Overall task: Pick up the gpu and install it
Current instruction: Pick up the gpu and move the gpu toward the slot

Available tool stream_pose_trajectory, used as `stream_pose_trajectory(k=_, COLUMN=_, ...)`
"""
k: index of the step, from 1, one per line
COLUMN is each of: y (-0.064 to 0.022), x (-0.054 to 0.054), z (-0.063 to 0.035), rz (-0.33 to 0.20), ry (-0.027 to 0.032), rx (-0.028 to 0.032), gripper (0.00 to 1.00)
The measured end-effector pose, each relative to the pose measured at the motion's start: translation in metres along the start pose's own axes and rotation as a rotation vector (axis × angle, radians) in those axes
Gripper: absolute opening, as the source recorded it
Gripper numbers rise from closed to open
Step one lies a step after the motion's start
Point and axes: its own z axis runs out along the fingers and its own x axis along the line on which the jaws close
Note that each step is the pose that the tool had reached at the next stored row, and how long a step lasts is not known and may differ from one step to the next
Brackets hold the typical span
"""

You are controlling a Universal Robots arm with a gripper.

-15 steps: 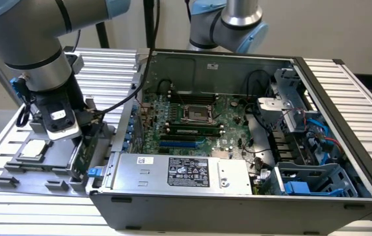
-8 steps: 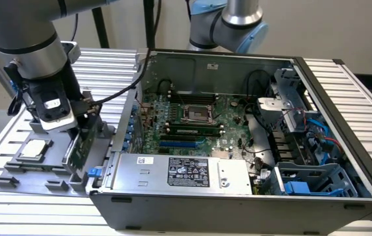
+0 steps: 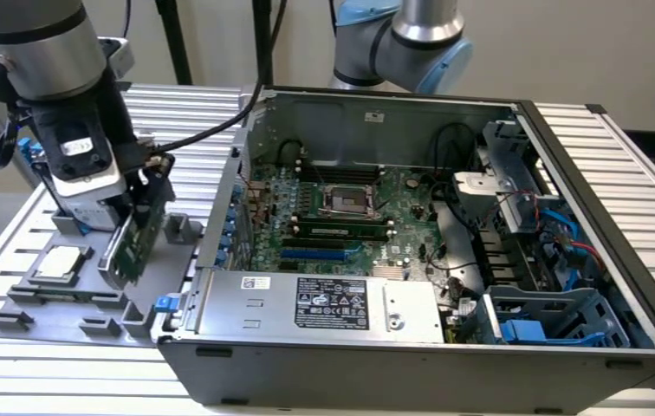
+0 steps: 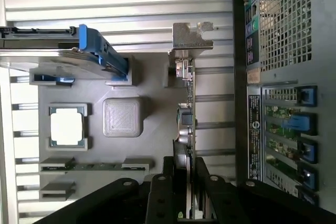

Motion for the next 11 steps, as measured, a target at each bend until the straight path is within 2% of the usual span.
stream_pose_trajectory(k=11, y=0.0027, x=-0.013, z=-0.0495, rz=-0.002, ry=0.0046, rx=0.0002, gripper=0.27)
